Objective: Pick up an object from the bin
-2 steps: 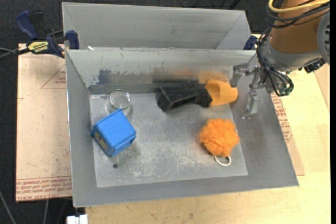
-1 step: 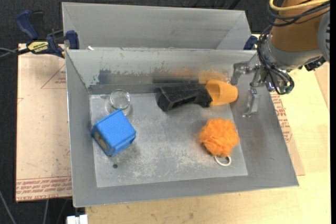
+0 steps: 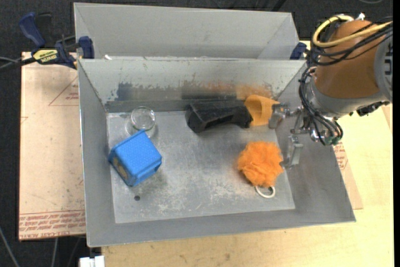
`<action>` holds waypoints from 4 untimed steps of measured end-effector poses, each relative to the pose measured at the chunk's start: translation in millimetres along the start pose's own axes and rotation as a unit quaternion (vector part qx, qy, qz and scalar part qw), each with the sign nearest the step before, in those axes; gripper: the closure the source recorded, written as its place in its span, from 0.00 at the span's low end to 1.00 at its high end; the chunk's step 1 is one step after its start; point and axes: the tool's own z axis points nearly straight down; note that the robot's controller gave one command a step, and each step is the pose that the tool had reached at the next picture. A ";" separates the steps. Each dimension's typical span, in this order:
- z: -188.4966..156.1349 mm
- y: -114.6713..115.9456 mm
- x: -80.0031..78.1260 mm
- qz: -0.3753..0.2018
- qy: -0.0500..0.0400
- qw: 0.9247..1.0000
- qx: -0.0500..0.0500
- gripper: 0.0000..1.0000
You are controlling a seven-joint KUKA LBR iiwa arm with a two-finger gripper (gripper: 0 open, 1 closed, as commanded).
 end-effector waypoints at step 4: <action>80.7 31.9 66.9 -0.118 -0.006 0.993 0.001 1.00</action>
Offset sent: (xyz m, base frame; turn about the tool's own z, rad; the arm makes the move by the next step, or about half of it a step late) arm -0.0619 0.0386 -0.0839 -0.1850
